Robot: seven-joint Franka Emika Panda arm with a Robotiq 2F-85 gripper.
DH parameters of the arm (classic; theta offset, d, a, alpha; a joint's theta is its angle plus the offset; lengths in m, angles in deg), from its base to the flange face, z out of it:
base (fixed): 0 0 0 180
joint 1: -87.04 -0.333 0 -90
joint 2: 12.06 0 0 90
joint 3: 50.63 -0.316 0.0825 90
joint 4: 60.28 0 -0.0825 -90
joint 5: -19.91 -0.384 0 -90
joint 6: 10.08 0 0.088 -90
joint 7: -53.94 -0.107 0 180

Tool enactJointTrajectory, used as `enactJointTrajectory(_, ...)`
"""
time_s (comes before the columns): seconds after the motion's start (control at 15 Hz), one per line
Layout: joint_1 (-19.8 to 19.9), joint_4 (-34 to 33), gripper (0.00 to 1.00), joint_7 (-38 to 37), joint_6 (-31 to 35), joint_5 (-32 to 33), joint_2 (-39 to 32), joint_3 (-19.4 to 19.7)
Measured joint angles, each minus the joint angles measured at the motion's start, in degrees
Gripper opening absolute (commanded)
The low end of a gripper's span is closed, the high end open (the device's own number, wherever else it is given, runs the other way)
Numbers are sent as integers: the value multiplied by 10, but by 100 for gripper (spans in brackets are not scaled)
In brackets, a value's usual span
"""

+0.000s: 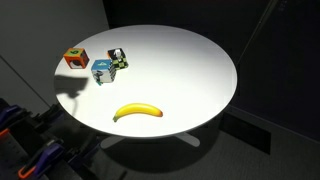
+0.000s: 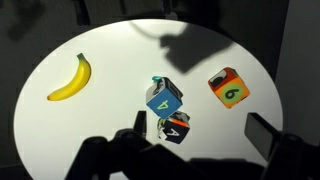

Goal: Turn the banana to the left

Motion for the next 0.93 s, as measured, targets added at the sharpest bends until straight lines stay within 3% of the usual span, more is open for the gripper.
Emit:
enactJointTrajectory(0.53,111,-1,100,-98,18,24,-10,32)
enactJointTrajectory(0.93,165,-1,100,-138,50,26,-65,58)
